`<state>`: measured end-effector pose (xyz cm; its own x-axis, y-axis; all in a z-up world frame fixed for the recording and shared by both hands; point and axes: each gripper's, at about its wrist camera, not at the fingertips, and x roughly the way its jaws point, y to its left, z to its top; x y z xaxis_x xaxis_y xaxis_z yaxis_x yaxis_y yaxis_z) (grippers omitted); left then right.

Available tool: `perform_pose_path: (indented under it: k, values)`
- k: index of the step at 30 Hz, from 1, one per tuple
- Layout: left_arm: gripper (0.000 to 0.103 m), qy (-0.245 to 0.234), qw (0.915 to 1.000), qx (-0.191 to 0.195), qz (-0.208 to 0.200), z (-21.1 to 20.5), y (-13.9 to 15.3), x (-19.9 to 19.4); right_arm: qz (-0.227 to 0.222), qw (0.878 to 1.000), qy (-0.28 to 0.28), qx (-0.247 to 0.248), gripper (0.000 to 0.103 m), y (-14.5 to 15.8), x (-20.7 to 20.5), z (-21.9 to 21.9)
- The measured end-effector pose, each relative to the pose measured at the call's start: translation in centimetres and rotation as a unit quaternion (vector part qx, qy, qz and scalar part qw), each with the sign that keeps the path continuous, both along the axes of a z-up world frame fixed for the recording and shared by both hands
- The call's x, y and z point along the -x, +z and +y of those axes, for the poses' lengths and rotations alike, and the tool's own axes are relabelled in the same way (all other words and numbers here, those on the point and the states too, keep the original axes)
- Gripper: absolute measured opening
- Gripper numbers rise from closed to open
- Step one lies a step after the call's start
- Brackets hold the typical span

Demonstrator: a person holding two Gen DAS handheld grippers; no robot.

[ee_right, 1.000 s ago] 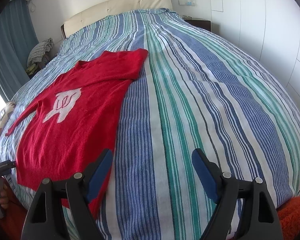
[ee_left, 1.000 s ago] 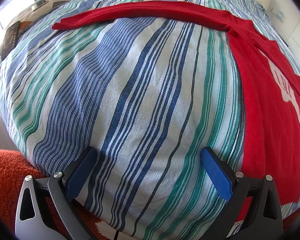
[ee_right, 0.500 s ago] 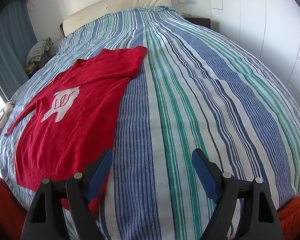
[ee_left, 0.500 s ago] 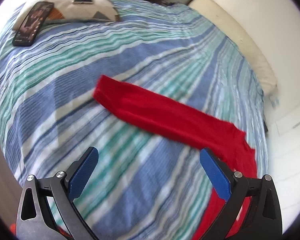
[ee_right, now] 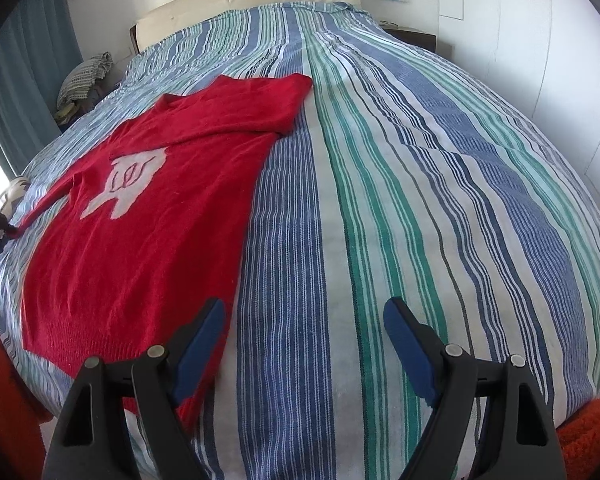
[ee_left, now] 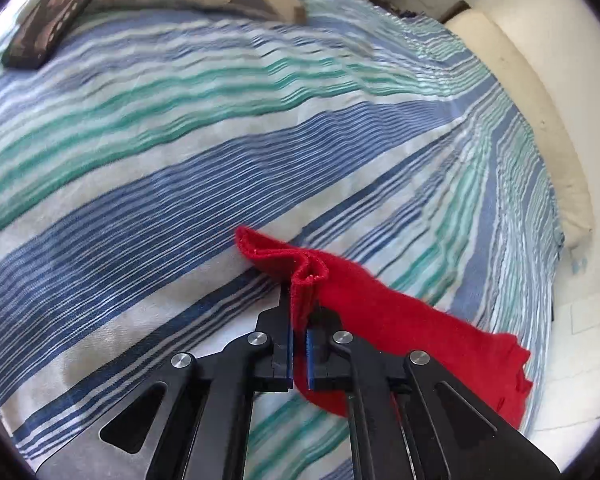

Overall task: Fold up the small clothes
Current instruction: 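Fold the sleeve and side over the sweater body with the left gripper, release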

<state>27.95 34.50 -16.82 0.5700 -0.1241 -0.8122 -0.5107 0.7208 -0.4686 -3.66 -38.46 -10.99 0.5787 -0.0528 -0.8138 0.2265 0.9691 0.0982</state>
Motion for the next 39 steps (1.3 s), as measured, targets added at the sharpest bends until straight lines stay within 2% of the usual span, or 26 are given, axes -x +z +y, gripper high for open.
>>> perform_pose_path:
  k: [3,4,6,9,11,14,15,16,17,18,19,21,24,26,27,28,30,32,33,35,37,39]
  values:
    - [0.002,-0.079,0.9943,-0.047,-0.056,-5.4,6.3,-1.9,-0.005,1.000,0.000,-0.014,0.081,0.0,0.0,-0.3]
    - [0.002,-0.111,0.9890,-0.058,-0.080,-7.9,8.7,-2.5,-0.007,1.000,0.000,-0.019,0.081,0.0,-0.1,-0.4]
    - [0.002,-0.180,0.9730,-0.070,-0.126,-14.0,13.5,-3.9,-0.009,0.999,-0.002,-0.031,0.081,-0.1,-0.2,-0.7]
    - [0.002,-0.282,0.9378,-0.080,-0.186,-24.3,19.1,-4.8,-0.016,0.999,-0.011,-0.047,0.081,0.0,-0.2,-1.4]
    - [0.003,-0.349,0.9082,-0.084,-0.216,-32.0,21.3,-4.5,-0.021,0.998,-0.021,-0.054,0.081,0.3,0.0,-1.9]
    - [0.004,-0.428,0.8707,-0.093,-0.224,-41.9,21.1,-3.0,-0.029,0.997,-0.038,-0.062,0.081,0.6,0.5,-2.9]
    - [0.008,-0.449,0.8626,-0.094,-0.212,-44.3,20.1,-2.6,-0.030,0.997,-0.042,-0.063,0.081,0.6,0.6,-3.1]
    - [0.020,-0.469,0.8574,-0.100,-0.188,-47.4,18.3,-2.1,-0.031,0.996,-0.049,-0.065,0.081,0.7,0.7,-3.4]
    - [0.035,-0.477,0.8579,-0.109,-0.156,-49.8,16.2,-1.8,-0.032,0.996,-0.053,-0.066,0.081,0.8,0.8,-3.6]
    - [0.067,-0.479,0.8606,-0.118,-0.127,-51.3,14.4,-1.6,-0.032,0.995,-0.057,-0.069,0.081,0.8,0.8,-3.9]
    - [0.074,-0.478,0.8634,-0.126,-0.099,-52.5,12.3,-1.1,-0.033,0.995,-0.060,-0.070,0.081,0.8,0.8,-4.1]
    - [0.073,-0.489,0.8610,-0.122,-0.067,-53.4,8.8,0.8,-0.034,0.995,-0.063,-0.072,0.081,0.9,0.9,-4.4]
    - [0.073,-0.505,0.8530,-0.115,-0.062,-52.1,7.2,4.0,-0.039,0.994,-0.065,-0.075,0.081,1.2,1.2,-4.6]
    - [0.080,-0.511,0.8460,-0.133,-0.074,-48.7,6.5,7.0,-0.041,0.994,-0.063,-0.076,0.081,1.2,1.1,-4.6]
    - [0.089,-0.513,0.8425,-0.146,-0.078,-47.6,6.2,8.6,-0.041,0.994,-0.062,-0.078,0.081,1.2,0.9,-4.6]
    - [0.093,-0.511,0.8399,-0.166,-0.078,-45.9,5.5,10.3,-0.040,0.994,-0.061,-0.080,0.081,1.1,0.7,-4.6]
    - [0.093,-0.510,0.8339,-0.207,-0.045,-42.5,3.0,12.2,-0.037,0.994,-0.059,-0.086,0.081,0.8,0.4,-4.6]
    - [0.092,-0.498,0.8368,-0.228,0.014,-38.3,0.1,14.2,-0.033,0.994,-0.058,-0.088,0.081,0.6,0.1,-4.5]
    - [0.092,-0.493,0.8405,-0.224,0.022,-36.6,-0.5,15.1,-0.032,0.994,-0.057,-0.085,0.081,0.6,0.0,-4.3]
    - [0.092,-0.486,0.8478,-0.213,0.004,-33.3,-0.4,17.7,-0.033,0.995,-0.054,-0.078,0.081,0.7,0.1,-4.0]
    - [0.093,-0.473,0.8501,-0.231,-0.005,-31.3,0.1,19.9,-0.035,0.996,-0.055,-0.068,0.081,1.0,0.4,-3.8]
    - [0.093,-0.436,0.8653,-0.246,-0.021,-29.5,0.7,21.4,-0.037,0.996,-0.059,-0.060,0.081,1.1,0.6,-3.7]
